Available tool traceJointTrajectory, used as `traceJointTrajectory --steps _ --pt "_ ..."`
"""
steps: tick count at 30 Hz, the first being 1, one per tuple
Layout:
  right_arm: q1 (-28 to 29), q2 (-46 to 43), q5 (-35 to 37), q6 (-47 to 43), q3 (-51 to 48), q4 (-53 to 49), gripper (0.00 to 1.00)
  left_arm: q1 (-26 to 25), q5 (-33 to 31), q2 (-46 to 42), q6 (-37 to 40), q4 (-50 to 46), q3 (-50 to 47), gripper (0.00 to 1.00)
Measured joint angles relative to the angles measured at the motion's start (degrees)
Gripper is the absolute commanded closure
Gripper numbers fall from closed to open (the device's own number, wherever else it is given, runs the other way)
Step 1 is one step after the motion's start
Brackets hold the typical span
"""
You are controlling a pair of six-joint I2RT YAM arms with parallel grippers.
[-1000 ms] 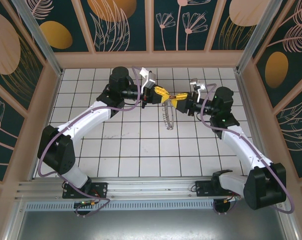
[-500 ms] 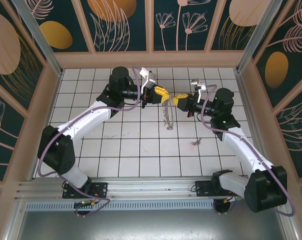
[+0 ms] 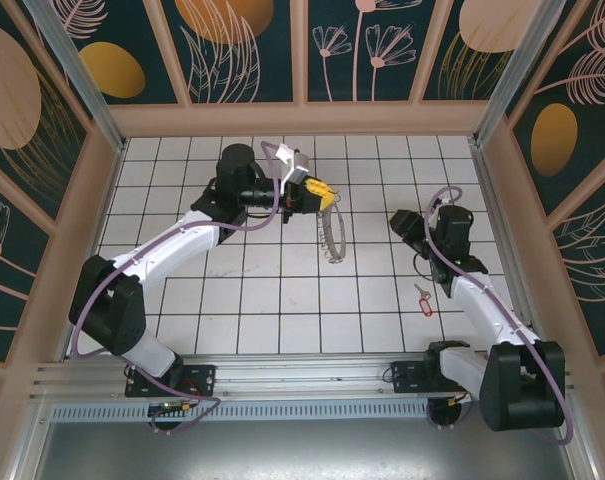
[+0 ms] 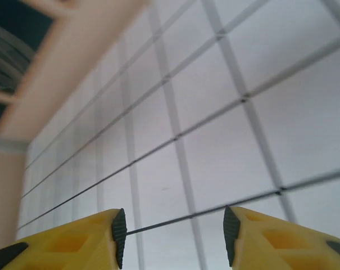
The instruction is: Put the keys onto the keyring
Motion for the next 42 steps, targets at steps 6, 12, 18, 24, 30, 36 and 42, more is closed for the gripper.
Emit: traceJointTrajectory --steps 6,12,18,24,30,36,42 --pt "-0.79 -0.11 12.85 7.93 -1.4 -12.63 0.35 0.0 -1.25 -0.7 -0.63 2.95 -3.06 1.0" --pt "-0.79 -3.32 19.76 14.93 -6.4 -20.22 0.27 0.0 -1.38 -0.7 -0.87 4.63 -4.33 1.0" --pt "-0.83 -2.93 21.07 18.95 -9.4 -21.66 0.27 0.0 -1.22 -0.7 -0.85 5.51 -4.35 1.0" --pt "-0.26 0.46 21.29 19.19 -8.92 -20.76 0.31 0.0 -1.22 -0.7 -0.85 5.92 -4.35 1.0" --pt "9.42 5.99 21.53 21.75 -5.2 -16.46 0.32 0.0 -1.25 -0.98 -1.03 5.95 -4.35 1.0" --pt "16.57 8.7 16.63 23.8 -0.52 -11.65 0.32 0.0 -1.25 -1.22 -1.95 7.06 -4.35 1.0" --pt "16.55 5.57 19.91 23.34 0.07 -14.6 0.33 0.0 -1.25 -1.25 -2.69 7.69 -4.35 1.0"
